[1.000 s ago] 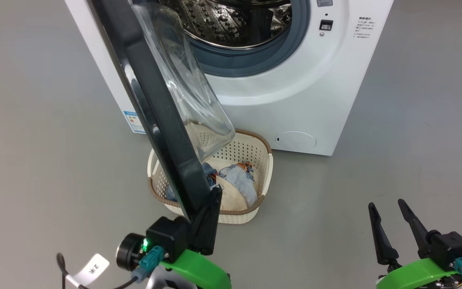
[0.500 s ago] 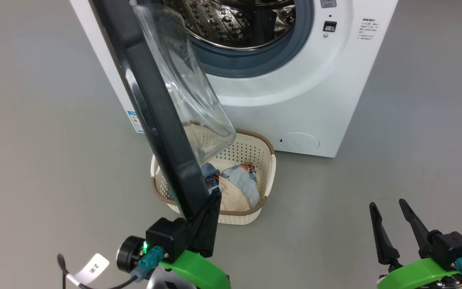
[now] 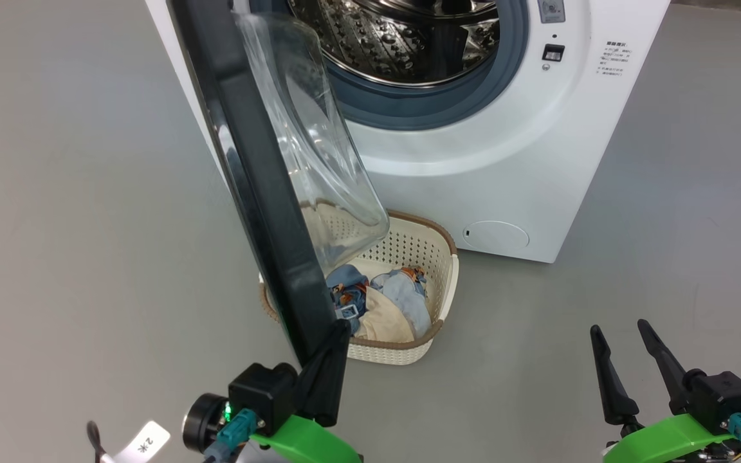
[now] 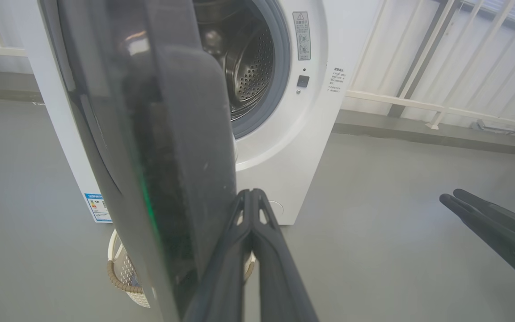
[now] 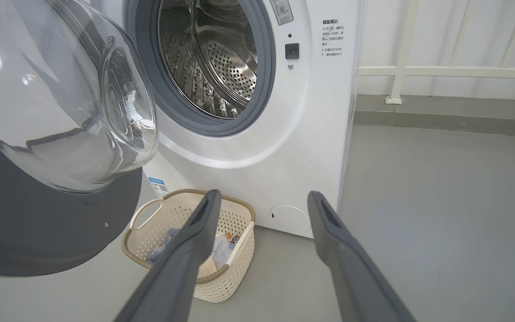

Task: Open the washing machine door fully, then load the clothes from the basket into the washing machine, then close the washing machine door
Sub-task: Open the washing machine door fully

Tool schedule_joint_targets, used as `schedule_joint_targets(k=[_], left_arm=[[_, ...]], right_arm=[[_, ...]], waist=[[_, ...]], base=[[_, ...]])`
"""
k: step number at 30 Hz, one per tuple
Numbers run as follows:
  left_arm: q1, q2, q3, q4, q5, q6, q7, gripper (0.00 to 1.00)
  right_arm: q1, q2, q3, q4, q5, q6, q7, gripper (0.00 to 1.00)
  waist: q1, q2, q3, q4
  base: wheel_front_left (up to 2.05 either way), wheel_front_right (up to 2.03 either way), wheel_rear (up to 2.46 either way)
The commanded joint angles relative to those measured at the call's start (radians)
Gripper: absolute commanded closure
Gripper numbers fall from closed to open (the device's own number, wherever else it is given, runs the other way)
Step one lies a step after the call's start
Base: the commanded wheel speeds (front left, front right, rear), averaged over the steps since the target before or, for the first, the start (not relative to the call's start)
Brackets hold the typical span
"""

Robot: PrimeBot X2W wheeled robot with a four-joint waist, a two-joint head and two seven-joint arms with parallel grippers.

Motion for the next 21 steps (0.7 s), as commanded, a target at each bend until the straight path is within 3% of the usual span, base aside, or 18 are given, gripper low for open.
schedule_joint_targets(k=[1,21], left_arm=[[-0.012,0.026,0.059,-0.010,-0.009,0.019,-0.005,1.00],[0.005,0.073,0.125,-0.008,-0.027,0.059,-0.022,1.00]], right_arm=[[-0.009,-0.005,0.035,-0.020,0.003,0.001,-0.012,0.00],[0.003,-0.006,0.033,-0.023,0.013,0.001,-0.012,0.00]], waist=[[0.0000,0.0000,-0.002,0.000],[0.0000,0.0000,-0.002,0.032]], base=[[0.00,0.00,0.00],[0.00,0.00,0.00]])
